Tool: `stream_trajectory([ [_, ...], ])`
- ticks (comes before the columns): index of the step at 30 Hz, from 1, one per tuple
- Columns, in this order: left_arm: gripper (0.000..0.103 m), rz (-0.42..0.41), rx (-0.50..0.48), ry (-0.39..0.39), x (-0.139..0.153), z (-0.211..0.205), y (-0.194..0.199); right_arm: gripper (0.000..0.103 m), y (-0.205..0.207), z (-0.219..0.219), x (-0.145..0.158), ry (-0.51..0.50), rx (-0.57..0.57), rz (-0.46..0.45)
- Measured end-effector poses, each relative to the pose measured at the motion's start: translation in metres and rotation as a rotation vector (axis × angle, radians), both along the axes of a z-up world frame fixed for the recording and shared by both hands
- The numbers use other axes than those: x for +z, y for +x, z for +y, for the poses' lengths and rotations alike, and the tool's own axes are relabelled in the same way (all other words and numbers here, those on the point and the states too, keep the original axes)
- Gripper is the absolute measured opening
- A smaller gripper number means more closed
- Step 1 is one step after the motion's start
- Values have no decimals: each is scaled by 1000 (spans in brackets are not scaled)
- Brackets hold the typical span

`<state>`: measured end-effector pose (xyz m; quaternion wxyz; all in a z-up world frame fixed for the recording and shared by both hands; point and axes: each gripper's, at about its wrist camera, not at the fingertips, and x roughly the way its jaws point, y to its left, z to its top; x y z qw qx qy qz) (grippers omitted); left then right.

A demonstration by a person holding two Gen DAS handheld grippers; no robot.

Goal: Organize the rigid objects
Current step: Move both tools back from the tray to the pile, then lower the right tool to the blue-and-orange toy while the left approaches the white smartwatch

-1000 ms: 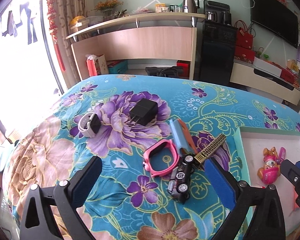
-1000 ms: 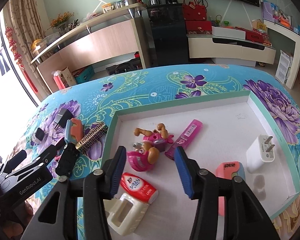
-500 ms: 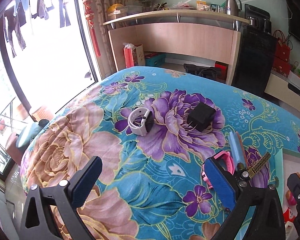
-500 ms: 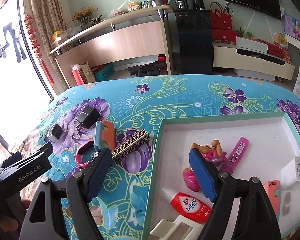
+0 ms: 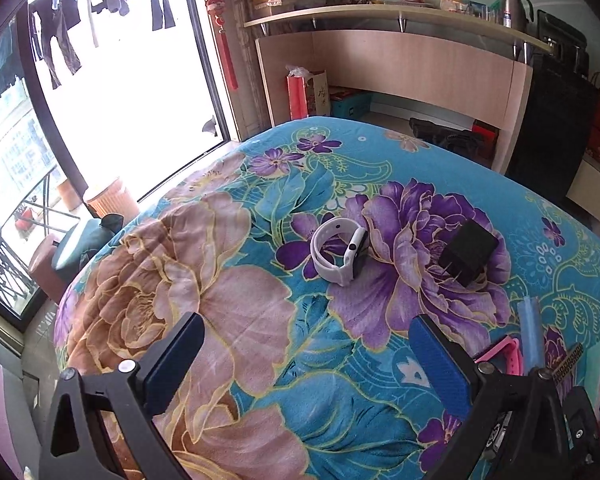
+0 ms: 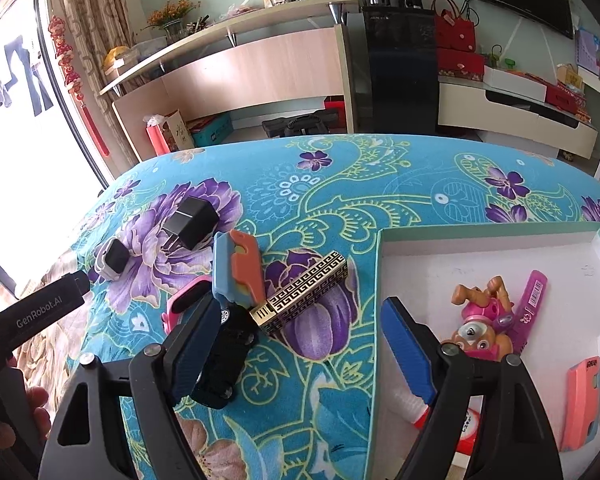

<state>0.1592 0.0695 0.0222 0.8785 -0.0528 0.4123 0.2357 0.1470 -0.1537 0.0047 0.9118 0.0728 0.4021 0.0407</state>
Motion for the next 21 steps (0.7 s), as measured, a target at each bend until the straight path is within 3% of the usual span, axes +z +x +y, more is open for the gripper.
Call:
stream_trajectory([
  [21, 103, 8, -78, -36, -11, 27, 15, 83, 7, 30, -7, -35, -25, -5],
])
